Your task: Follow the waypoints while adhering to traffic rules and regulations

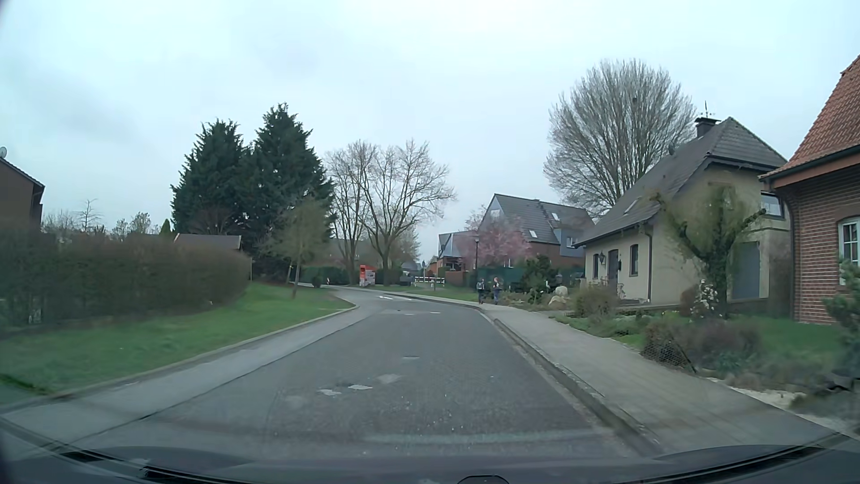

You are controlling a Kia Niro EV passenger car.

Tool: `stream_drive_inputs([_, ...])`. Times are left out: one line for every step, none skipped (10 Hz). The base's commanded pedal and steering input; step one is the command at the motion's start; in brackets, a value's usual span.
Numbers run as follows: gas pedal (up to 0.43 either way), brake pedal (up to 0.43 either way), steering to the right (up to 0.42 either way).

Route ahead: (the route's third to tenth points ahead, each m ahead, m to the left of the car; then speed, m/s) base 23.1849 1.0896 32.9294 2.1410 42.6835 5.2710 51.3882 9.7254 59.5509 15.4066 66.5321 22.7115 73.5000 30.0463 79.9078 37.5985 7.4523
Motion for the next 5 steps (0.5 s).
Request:
stream_drive_inputs([0.169,0.000,0.007])
stream_drive_inputs([0.169,0.000,0.011])
stream_drive_inputs([0.169,0.000,0.013])
stream_drive_inputs([0.169,0.000,0.011])
stream_drive_inputs([0.169,0.000,0.009])
